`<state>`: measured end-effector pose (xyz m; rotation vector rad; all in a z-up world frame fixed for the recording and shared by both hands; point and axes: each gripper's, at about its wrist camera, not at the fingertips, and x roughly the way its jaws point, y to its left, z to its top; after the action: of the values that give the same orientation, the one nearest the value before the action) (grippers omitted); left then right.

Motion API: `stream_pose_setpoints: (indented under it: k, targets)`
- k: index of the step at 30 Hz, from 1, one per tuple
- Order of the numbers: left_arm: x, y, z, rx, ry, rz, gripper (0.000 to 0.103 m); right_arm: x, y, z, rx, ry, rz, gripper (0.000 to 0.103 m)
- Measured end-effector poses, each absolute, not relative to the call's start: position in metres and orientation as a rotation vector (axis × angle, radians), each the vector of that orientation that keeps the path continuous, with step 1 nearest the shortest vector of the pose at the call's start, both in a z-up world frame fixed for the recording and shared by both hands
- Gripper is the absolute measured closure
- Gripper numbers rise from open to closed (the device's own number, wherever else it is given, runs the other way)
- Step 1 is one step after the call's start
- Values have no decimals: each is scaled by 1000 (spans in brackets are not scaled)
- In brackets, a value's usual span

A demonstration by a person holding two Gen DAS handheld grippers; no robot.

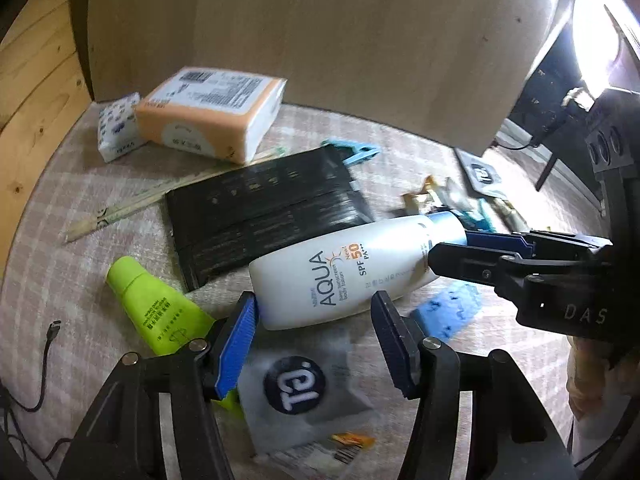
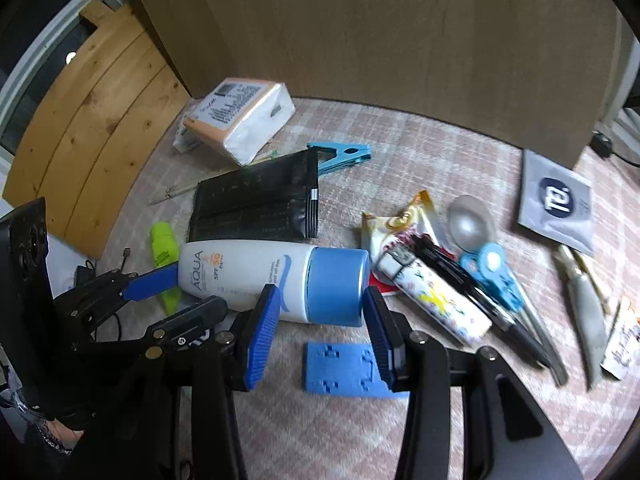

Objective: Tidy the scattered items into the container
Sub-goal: 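Grasp the white AQUA sunscreen bottle with both tools, then carry the sunscreen bottle to the black box and open both tools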

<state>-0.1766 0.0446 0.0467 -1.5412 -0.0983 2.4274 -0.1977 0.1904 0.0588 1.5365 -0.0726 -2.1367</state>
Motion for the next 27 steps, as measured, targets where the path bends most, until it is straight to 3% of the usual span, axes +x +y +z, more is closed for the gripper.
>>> stream_pose_setpoints:
  k: [11,27]
  targets:
    - [-152,121,98,-1376,-11,2383,48,-160,274,114,1463,-142,-2299,61]
    - [-91,361,151,-1141,239,2051,48,-80,522,184,1463,-424,-2676,61]
